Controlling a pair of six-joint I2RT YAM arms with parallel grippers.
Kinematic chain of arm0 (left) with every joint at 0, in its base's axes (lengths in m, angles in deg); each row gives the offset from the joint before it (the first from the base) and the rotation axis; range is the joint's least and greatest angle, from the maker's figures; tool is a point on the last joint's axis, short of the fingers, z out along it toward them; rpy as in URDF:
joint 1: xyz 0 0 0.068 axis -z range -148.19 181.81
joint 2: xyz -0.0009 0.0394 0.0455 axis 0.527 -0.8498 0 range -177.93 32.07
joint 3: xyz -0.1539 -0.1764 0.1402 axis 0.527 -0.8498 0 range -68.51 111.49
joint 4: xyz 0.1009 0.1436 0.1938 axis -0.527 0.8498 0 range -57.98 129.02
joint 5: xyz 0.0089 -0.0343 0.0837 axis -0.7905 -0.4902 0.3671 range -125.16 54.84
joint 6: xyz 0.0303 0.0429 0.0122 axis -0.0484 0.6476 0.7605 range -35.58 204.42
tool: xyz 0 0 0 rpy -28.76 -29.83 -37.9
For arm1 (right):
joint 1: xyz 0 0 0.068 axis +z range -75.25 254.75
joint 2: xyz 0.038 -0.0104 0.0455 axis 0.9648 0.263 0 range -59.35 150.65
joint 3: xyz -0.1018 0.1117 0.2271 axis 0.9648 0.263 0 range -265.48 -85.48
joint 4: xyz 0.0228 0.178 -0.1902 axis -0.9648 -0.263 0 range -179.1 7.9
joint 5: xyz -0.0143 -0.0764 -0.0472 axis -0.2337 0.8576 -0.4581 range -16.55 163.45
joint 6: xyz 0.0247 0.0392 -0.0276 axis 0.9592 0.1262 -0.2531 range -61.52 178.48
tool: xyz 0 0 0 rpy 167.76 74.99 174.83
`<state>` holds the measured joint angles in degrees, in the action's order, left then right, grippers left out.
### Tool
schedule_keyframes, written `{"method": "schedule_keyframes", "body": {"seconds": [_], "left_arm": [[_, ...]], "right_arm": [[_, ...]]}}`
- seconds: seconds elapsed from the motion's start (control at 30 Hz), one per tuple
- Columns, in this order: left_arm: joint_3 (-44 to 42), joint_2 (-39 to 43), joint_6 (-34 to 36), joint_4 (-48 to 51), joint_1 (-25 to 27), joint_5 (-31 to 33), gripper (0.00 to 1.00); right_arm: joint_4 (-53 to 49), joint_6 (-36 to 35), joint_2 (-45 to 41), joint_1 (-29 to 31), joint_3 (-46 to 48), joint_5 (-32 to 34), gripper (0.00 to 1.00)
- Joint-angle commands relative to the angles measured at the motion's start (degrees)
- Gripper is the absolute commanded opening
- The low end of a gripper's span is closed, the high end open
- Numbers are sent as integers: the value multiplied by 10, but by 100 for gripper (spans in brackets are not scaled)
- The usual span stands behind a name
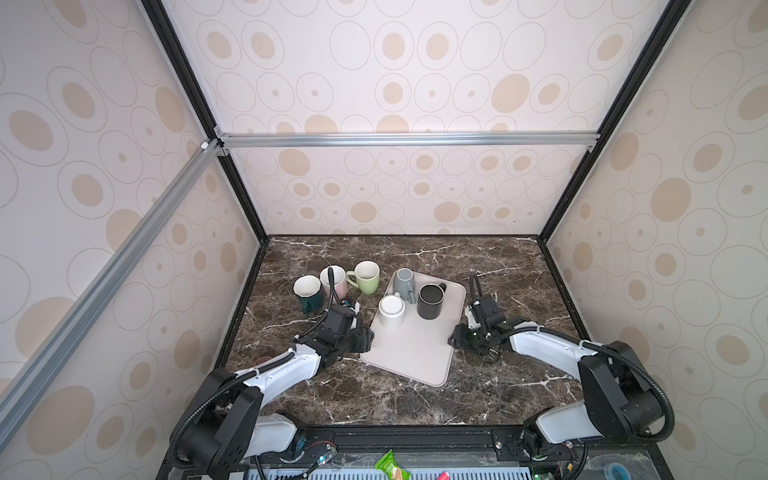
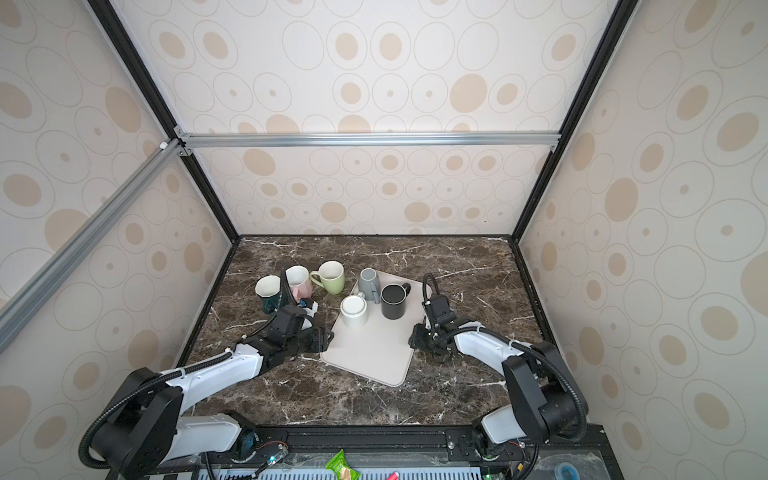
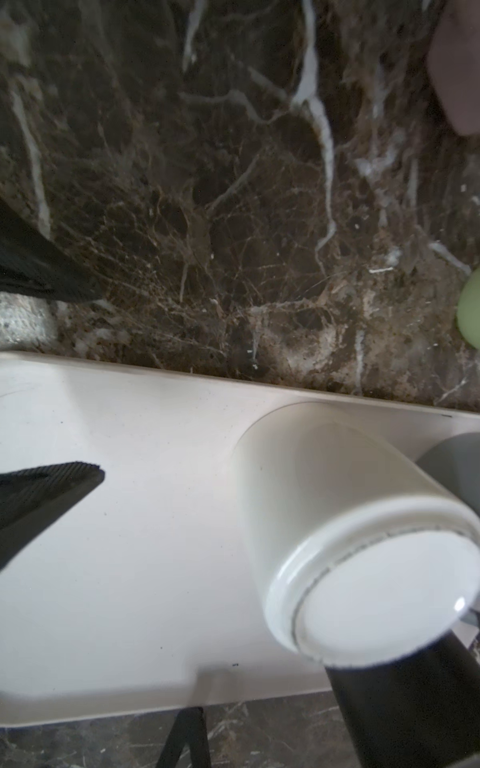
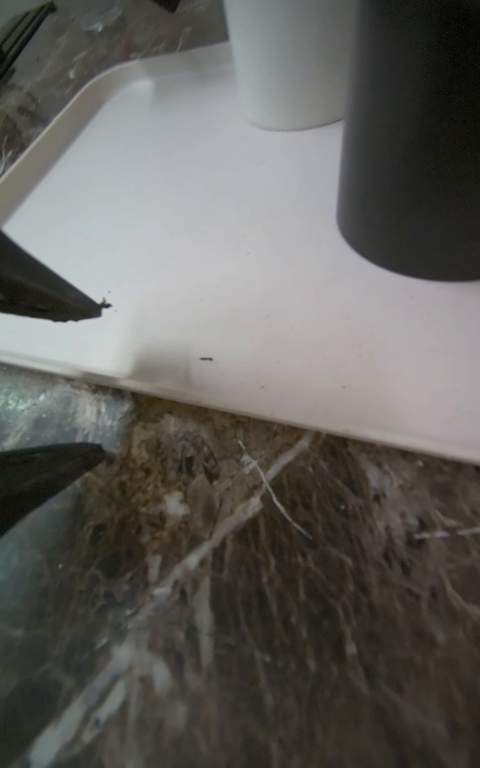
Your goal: Turn the mug right side up
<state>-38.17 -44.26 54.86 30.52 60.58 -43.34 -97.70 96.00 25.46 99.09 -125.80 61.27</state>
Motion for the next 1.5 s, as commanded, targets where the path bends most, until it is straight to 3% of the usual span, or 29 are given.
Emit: {"method": "schedule_keyframes", "body": {"seconds": [0.0,0.2,0.33,0.4,0.8,1.2,1.27,1.3,1.4,1.47], "left_arm": [[13,-30,10,-13,8,-3,55],[22,-67,11,-10,25,19,45],[21,-85,5,-7,42,30,27],[17,-91,-4,-9,54,36,24],[-67,-80,-152,-107,218,65,18],[-27,-169,-222,-142,354,75,18],[-22,-173,-227,-158,357,66,21],[-22,-169,-229,-164,357,63,28],[-14,-149,-227,-150,357,76,61],[-7,-131,-218,-109,357,87,73]], "right_arm": [[6,-5,26,2,-16,-6,40],[-11,-18,40,2,-39,13,38],[-33,-33,53,2,-63,24,36],[-44,-42,62,2,-77,33,36],[-106,-97,100,1,-145,71,31],[-131,-132,109,-3,-177,65,39],[-135,-133,107,-4,-177,62,42],[-139,-134,104,-4,-177,63,43],[-140,-131,80,-4,-169,59,57],[-140,-127,55,-4,-159,61,68]]}}
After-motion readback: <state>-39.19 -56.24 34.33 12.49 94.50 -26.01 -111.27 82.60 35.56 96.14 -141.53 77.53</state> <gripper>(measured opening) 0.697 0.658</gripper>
